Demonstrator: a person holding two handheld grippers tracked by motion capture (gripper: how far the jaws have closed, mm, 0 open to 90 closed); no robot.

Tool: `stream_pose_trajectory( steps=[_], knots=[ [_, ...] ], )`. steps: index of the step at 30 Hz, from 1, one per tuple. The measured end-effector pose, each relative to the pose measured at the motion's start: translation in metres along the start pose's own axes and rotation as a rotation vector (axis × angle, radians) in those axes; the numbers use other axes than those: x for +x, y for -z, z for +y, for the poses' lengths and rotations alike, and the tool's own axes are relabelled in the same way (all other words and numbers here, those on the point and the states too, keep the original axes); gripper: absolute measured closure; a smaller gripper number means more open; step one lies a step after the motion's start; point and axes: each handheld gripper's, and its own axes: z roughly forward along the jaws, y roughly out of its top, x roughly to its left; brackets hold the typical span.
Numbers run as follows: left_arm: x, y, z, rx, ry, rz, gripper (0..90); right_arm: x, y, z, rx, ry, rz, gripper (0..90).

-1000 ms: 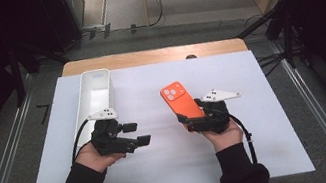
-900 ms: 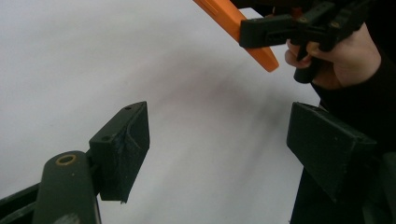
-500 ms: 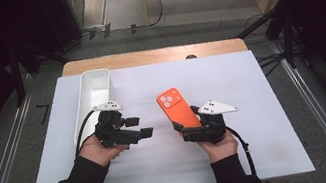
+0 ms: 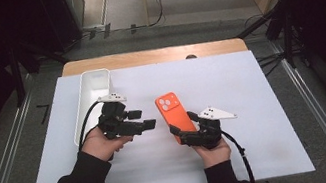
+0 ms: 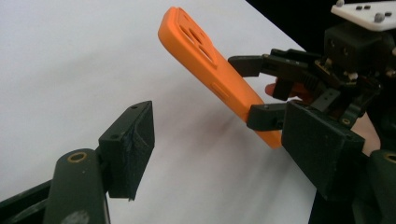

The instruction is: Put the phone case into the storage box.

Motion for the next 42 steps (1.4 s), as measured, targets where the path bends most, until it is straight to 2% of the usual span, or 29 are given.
stream_pose_trajectory(
  steps=[5,7,11,18,20,29,30,32,34,39,42],
  knots=[
    [0.003,-0.004,0.006,-0.004,0.019,0.004,26.1,0.0,0.0,-0.001,-0.021,-0.026,0.008,13.5],
    [0.003,-0.005,0.008,-0.026,0.017,0.018,26.2,0.001,-0.001,-0.002,-0.027,-0.038,0.009,13.5],
    [0.004,-0.009,0.012,-0.019,0.029,0.03,26.2,-0.001,-0.004,-0.004,-0.041,-0.071,0.024,13.6],
    [0.011,-0.013,0.019,-0.028,0.087,0.038,26.3,0.001,-0.01,-0.005,-0.058,-0.072,0.016,13.5],
    [0.012,-0.015,0.021,-0.024,0.092,0.046,26.4,0.001,-0.01,-0.006,-0.059,-0.073,0.015,13.5],
    [0.013,-0.02,0.031,0.005,0.127,0.065,32.6,0.004,-0.011,-0.006,-0.067,-0.067,0.01,13.5],
    [0.013,-0.021,0.032,0.011,0.129,0.063,37.3,0.004,-0.011,-0.006,-0.068,-0.065,0.012,13.6],
    [0.014,-0.022,0.034,0.009,0.134,0.077,39.0,0.005,-0.011,-0.006,-0.07,-0.062,0.01,13.5],
    [0.015,-0.023,0.036,0.02,0.149,0.069,42.3,0.005,-0.012,-0.007,-0.068,-0.06,0.011,13.5],
    [0.015,-0.026,0.041,0.036,0.172,0.085,43.3,0.005,-0.014,-0.008,-0.069,-0.054,0.006,13.6],
    [0.016,-0.028,0.044,0.044,0.19,0.079,43.2,0.006,-0.015,-0.008,-0.067,-0.054,0.013,13.5]
  ],
)
